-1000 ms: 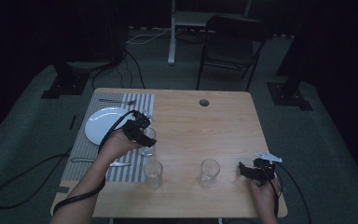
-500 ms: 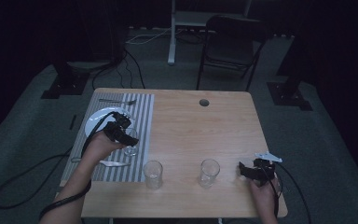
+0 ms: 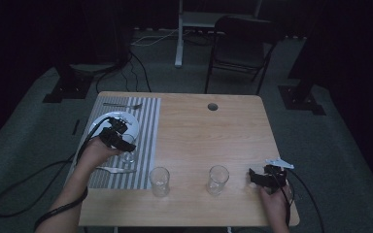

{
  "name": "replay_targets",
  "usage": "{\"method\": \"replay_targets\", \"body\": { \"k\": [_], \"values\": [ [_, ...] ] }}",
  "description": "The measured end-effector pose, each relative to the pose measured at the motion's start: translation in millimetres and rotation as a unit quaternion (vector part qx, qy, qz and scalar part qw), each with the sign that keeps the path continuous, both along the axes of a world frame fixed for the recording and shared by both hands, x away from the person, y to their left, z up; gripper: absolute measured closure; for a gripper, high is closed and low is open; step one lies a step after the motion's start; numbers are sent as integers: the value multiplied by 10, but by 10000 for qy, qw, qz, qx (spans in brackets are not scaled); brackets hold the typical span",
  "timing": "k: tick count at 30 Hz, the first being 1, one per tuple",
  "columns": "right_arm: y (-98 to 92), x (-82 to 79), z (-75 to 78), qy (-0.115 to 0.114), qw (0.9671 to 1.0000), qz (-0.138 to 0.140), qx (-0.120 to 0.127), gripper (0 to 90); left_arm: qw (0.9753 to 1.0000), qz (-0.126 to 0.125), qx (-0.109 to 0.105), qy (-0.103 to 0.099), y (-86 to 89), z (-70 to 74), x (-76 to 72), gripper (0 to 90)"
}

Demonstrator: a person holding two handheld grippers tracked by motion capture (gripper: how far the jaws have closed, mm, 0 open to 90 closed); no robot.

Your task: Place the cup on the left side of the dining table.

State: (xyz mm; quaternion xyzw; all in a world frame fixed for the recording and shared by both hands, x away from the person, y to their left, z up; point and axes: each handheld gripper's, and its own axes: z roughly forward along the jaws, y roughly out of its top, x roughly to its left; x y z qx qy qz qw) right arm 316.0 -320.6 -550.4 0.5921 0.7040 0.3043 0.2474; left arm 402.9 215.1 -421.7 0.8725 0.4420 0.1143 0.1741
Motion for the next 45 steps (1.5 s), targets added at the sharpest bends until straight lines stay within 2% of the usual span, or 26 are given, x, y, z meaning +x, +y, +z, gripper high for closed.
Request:
{"method": "replay_targets", "body": {
  "k": [4,8,12,21,23,24,26,27,28,31,33,37,41,45],
  "values": [
    [0,0,0,-1,10000,1,-1,122,10000,34,35,-21,24,-58,19,293],
    [0,0,0,0,10000,0,0,122,9997,89,-166,-155,66,-93,10,292],
    [0,0,0,-1,10000,1,0,122,9992,127,-258,-283,90,-114,-18,290],
    [0,0,0,-1,10000,1,-1,122,9981,365,-374,-339,106,-141,-66,279],
    [0,0,0,-1,10000,1,-1,122,9983,313,-401,-293,101,-159,-77,182],
    [0,0,0,0,10000,0,0,122,9980,356,-360,-370,97,-163,-87,182],
    [0,0,0,0,10000,0,-1,122,9978,392,-371,-375,101,-174,-94,172],
    [0,0,0,0,10000,0,0,122,9977,426,-401,-349,102,-183,-96,94],
    [0,0,0,0,10000,0,-1,122,9976,436,-437,-310,103,-198,-99,89],
    [0,0,0,0,10000,0,0,122,9965,528,-500,-402,118,-228,-121,89],
    [0,0,0,0,10000,0,0,122,9949,594,-616,-532,136,-243,-145,90],
    [0,0,0,0,10000,0,0,122,9927,677,-601,-793,163,-267,-201,90],
    [0,0,0,0,10000,0,-1,122,9926,666,-731,-711,173,-322,-262,90],
    [0,0,0,-1,10000,1,-1,122,9931,705,-713,-608,187,-390,-336,90]
  ]
}}
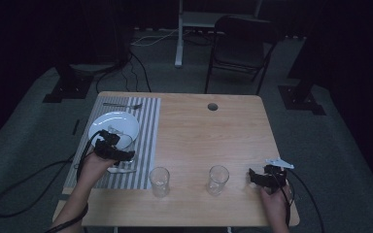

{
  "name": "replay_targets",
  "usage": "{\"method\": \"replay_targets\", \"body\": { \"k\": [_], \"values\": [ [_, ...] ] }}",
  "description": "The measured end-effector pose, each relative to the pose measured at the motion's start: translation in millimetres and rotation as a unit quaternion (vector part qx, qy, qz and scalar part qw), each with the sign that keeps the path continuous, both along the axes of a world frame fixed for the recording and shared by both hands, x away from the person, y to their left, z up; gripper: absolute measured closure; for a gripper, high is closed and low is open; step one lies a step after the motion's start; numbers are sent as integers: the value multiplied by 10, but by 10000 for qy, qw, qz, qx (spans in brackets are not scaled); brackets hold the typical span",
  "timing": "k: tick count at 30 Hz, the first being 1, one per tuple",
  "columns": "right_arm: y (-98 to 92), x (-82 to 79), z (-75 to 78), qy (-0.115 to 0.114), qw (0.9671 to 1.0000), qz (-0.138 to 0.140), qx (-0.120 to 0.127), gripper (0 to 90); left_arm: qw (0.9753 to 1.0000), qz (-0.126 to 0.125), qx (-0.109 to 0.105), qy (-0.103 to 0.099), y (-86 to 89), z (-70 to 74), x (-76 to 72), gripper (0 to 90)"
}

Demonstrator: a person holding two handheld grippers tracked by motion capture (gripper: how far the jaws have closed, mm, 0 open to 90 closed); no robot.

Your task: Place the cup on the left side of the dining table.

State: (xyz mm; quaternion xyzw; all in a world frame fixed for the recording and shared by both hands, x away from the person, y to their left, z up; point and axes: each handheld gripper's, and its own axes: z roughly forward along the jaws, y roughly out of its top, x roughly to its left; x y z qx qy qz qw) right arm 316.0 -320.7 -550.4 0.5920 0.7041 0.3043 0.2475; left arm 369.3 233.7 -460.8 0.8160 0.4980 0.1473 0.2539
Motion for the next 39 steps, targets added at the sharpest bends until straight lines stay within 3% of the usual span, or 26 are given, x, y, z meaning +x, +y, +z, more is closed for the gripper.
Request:
{"method": "replay_targets", "body": {
  "k": [4,8,14,19,21,29,35,39],
  "values": [
    [0,0,0,1,10000,-1,1,122,9998,86,-165,-22,60,-67,-102,90],
    [0,0,0,1,10000,0,1,122,9995,254,-102,-131,130,-113,-187,90],
    [0,0,0,0,10000,-1,1,122,9983,463,-176,-302,210,-151,-312,90],
    [0,0,0,0,10000,0,0,122,9982,458,-280,-261,259,-264,-399,90],
    [1,0,1,8,10000,-5,3,122,9984,484,-196,-209,272,-323,-432,90],
    [2,0,1,7,10000,-7,10,122,9961,790,-332,-200,397,-519,-596,90],
    [2,-1,1,6,10000,-8,9,122,9949,939,-264,-267,442,-641,-720,90],
    [2,-1,1,7,10000,-8,9,122,9925,1148,-267,-311,502,-702,-786,89]
  ]
}}
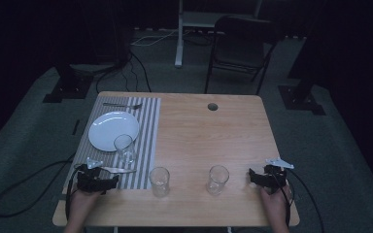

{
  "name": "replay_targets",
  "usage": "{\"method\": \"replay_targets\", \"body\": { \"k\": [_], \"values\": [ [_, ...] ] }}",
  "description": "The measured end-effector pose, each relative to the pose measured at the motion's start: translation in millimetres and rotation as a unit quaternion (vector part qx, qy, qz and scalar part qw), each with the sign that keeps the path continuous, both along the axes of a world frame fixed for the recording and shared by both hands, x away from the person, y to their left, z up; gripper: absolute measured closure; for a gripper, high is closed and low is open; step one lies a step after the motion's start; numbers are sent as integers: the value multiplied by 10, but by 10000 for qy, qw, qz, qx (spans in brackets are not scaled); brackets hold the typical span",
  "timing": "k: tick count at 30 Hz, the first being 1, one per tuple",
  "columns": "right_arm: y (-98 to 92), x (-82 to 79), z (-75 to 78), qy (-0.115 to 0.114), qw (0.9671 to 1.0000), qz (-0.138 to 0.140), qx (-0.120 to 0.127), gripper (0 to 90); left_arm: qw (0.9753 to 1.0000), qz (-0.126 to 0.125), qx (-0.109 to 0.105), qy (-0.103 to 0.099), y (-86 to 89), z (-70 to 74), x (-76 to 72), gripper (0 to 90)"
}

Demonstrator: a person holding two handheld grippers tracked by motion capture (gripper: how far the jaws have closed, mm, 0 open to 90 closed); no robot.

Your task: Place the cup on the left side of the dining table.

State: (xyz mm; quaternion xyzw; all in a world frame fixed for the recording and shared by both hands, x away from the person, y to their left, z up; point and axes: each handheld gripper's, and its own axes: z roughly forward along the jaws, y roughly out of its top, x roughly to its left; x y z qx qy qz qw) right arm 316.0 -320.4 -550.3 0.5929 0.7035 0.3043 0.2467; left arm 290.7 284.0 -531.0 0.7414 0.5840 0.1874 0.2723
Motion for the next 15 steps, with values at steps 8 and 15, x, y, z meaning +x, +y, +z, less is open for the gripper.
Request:
{"method": "replay_targets", "body": {
  "k": [8,15],
  "values": [
    [1,-5,0,2,10000,-1,2,123,9993,344,85,-128,90,-23,-62,89],
    [1,-8,0,2,10000,-5,-2,123,9987,473,184,-71,149,-70,-111,2]
  ]
}}
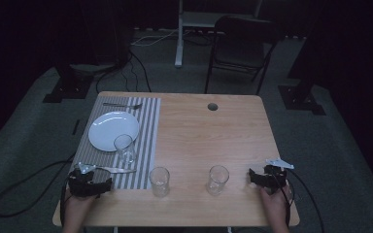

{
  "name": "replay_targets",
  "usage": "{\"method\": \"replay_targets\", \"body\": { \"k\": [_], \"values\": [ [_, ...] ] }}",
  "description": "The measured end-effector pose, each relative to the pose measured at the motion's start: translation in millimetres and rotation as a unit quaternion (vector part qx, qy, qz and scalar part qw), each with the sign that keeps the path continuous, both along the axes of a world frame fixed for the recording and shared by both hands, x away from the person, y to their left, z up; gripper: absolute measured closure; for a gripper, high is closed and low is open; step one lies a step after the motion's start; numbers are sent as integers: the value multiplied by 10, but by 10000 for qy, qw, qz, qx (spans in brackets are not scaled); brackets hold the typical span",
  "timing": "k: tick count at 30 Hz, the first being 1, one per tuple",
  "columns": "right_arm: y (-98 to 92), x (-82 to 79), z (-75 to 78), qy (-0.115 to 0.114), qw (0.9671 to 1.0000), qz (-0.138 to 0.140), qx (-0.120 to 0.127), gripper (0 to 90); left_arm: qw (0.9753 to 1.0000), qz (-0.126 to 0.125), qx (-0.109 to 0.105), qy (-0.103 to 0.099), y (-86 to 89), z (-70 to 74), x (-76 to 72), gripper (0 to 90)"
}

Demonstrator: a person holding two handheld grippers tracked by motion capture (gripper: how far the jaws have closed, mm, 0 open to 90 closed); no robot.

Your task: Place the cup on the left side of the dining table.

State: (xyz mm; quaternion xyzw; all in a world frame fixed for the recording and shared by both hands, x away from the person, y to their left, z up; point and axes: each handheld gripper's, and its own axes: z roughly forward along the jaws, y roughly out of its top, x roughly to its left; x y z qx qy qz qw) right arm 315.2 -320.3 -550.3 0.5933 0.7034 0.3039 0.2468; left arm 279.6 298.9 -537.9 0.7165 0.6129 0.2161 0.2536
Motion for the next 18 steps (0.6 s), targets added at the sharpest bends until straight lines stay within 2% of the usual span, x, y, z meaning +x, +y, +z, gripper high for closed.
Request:
{"method": "replay_targets", "body": {
  "k": [2,3,4,6,11,14,18],
  "values": [
    [0,-1,0,1,10000,1,-1,123,10000,-30,-26,-41,21,-22,-11,1],
    [0,-1,0,3,10000,0,2,123,10000,-7,57,-21,24,-23,-15,2],
    [0,-1,0,3,10000,0,2,123,9999,73,79,-73,32,-25,-20,1],
    [0,-1,0,1,10000,0,3,123,9999,75,82,-100,48,-31,-22,1],
    [1,-1,0,2,10000,-2,1,123,9991,-198,-7,-374,97,-81,-47,2],
    [1,-2,0,2,10000,-6,0,123,9990,-242,-13,-379,106,-82,-52,2],
    [1,-3,0,1,10000,-11,1,123,9991,-149,-12,-386,92,-83,-62,2]
  ]
}}
